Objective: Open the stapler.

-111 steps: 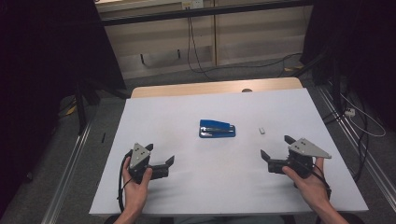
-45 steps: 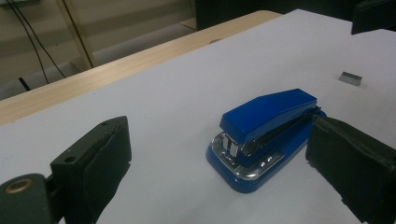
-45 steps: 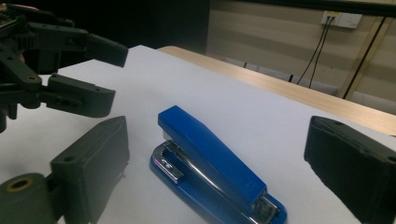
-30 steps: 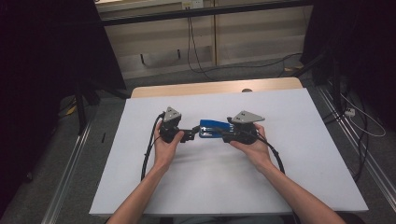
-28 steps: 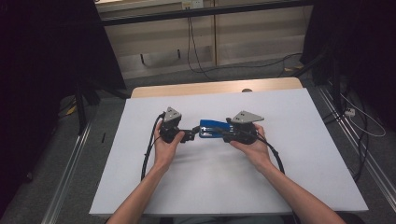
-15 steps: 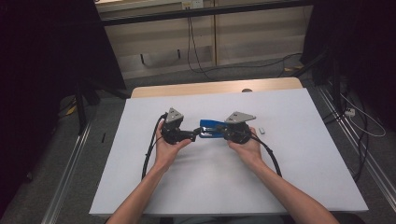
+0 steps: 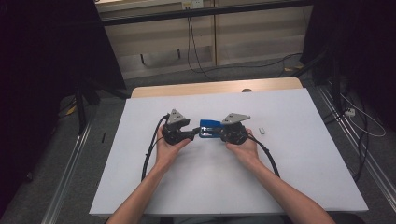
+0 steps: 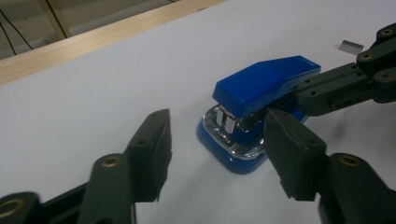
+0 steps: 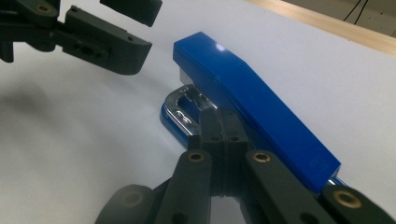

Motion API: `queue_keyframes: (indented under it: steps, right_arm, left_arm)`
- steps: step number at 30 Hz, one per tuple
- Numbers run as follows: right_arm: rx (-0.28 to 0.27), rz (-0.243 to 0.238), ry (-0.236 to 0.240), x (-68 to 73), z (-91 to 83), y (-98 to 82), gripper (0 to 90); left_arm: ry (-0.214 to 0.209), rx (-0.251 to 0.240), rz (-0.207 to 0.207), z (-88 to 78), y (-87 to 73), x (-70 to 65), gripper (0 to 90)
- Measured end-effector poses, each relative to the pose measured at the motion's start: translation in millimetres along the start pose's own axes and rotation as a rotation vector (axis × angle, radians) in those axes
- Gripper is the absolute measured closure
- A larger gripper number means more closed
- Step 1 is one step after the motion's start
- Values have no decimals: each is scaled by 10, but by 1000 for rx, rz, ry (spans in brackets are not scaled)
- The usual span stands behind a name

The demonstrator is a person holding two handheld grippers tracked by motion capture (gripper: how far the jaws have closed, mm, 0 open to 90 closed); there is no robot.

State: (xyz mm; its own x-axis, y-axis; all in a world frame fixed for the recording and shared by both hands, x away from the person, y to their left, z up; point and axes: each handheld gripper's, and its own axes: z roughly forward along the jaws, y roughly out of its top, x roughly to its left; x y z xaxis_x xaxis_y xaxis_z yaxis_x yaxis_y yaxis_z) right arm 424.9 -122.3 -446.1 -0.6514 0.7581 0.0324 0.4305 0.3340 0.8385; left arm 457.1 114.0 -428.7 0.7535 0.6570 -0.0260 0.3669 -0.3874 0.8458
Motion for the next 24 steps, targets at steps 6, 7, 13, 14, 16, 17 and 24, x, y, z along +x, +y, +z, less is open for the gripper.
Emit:
queue_keyframes:
  steps: [6, 7, 13, 14, 16, 17, 24]
  right_arm:
    - [16, -1, 14, 19, 32, -18, 900]
    - [16, -5, 14, 20, 37, -18, 900]
    - [24, -16, -1, 7, 63, -4, 900]
    - [28, -12, 2, -1, 74, -6, 900]
    - [30, -10, 5, 2, 80, -10, 900]
    - [35, -17, 6, 10, 87, -14, 900]
    - [59, -14, -5, 0, 141, -23, 900]
  left_arm:
    - [-6, 30, -41, 9, -38, 33, 654]
    - [-14, 34, -40, 9, -40, 35, 708]
    - [-17, 53, -48, 50, -34, 15, 900]
    - [-12, 60, -48, 63, -36, 15, 900]
    - [-6, 77, -50, 91, -42, 16, 900]
    - [-7, 79, -49, 100, -46, 21, 900]
    - [-3, 93, -33, 170, -40, 40, 900]
